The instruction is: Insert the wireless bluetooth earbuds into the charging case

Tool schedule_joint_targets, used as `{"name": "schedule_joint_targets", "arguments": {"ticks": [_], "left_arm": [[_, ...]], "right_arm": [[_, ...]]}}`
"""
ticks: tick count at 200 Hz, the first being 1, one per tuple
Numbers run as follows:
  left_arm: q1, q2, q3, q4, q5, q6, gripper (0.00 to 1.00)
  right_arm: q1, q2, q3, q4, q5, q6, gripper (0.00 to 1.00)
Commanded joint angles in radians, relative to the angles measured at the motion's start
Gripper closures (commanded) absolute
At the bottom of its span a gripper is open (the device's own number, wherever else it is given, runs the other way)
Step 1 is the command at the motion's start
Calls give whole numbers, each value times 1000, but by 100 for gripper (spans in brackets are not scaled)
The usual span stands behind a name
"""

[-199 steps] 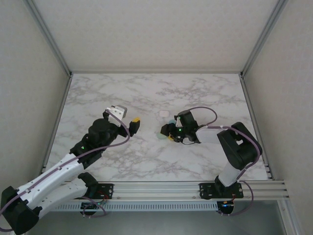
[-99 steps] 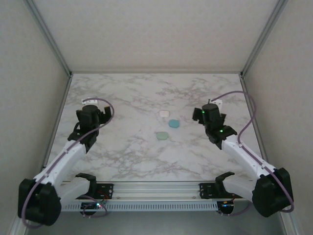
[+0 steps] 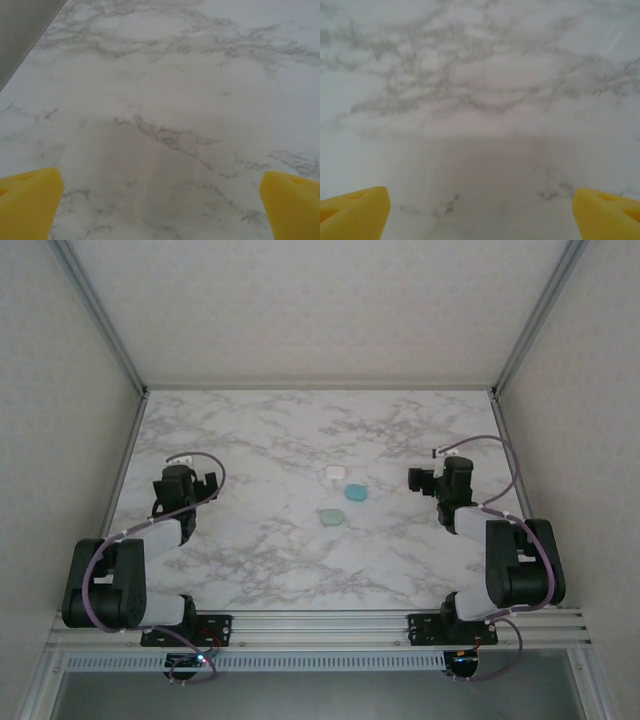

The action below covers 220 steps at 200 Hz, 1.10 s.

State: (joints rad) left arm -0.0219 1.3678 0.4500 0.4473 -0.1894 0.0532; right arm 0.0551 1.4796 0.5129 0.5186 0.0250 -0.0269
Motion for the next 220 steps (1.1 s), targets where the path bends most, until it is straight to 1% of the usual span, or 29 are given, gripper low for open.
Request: {"name": "schedule_joint_targets", "arguments": {"ticks": [1, 12, 19, 23, 33, 38, 46, 54, 60, 66, 72, 76, 79, 96, 118, 132, 137, 142, 145, 148, 152, 161, 175, 185, 190, 197, 207, 213, 220], "left_arm": [[10, -23, -27, 135, 133, 54, 0], [13, -33, -39, 148, 140, 54, 0], [18, -33, -37, 143, 154, 53, 0], [22, -32, -34, 139, 170, 54, 0], [26, -26, -23, 120, 201, 60, 0], [29, -28, -21, 122, 197, 38, 0], [33, -49, -9, 114, 203, -44, 0], [31, -69, 14, 84, 264, -78, 0], [23, -72, 42, 54, 298, -60, 0], [8, -63, 63, 39, 291, -33, 0], [5, -46, 70, 59, 283, -15, 0], [8, -30, 75, 73, 273, -17, 0], [15, -24, 94, 42, 272, -25, 0], [31, -4, 130, 6, 308, -29, 0], [32, -31, 78, 61, 281, -46, 0], [25, -33, 27, 66, 232, -41, 0], [23, -30, -3, 94, 218, -36, 0], [22, -22, -31, 155, 206, -35, 0], [22, -26, -32, 145, 199, -35, 0], [22, -33, -26, 127, 204, -27, 0], [23, -33, -32, 154, 204, -14, 0], [44, -16, -24, 175, 221, -59, 0], [49, 66, -45, 313, 285, -75, 0], [39, 131, -38, 348, 298, -56, 0], [31, 157, -42, 391, 285, -52, 0], [28, 153, -50, 381, 280, -47, 0], [24, 175, -65, 437, 255, -56, 0], [22, 165, -50, 388, 199, -68, 0], [7, 170, -49, 400, 143, -70, 0]], "right_arm": [[-8, 37, -115, 282, -114, 2, 4], [-6, 59, -143, 352, -77, 18, 4], [-4, 54, -132, 322, -36, 29, 3], [-1, 58, -122, 308, -19, 33, 1], [-1, 57, -115, 298, 8, 42, 1], [2, 60, -115, 301, 13, 41, 1], [5, 59, -115, 299, 19, 41, 1], [5, 59, -116, 298, 19, 41, 1], [4, 59, -116, 301, 20, 41, 1], [5, 59, -115, 298, 20, 41, 1], [5, 59, -115, 299, 19, 41, 1], [4, 58, -115, 299, 19, 41, 1], [4, 59, -116, 299, 19, 41, 1], [5, 59, -115, 298, 18, 40, 1], [5, 59, -115, 299, 18, 41, 1], [4, 59, -115, 299, 19, 41, 1], [4, 59, -115, 298, 18, 41, 1], [5, 59, -115, 298, 18, 41, 1], [5, 59, -115, 300, 18, 41, 1], [5, 59, -114, 299, 18, 41, 1], [4, 59, -116, 299, 18, 41, 1], [5, 59, -116, 300, 18, 41, 1], [5, 59, -115, 298, 18, 41, 1], [5, 59, -115, 298, 19, 41, 1], [4, 59, -115, 299, 18, 41, 1], [5, 59, -115, 299, 19, 41, 1], [5, 59, -116, 299, 19, 41, 1], [5, 59, -116, 300, 20, 41, 1], [5, 59, -116, 299, 20, 41, 1]]}}
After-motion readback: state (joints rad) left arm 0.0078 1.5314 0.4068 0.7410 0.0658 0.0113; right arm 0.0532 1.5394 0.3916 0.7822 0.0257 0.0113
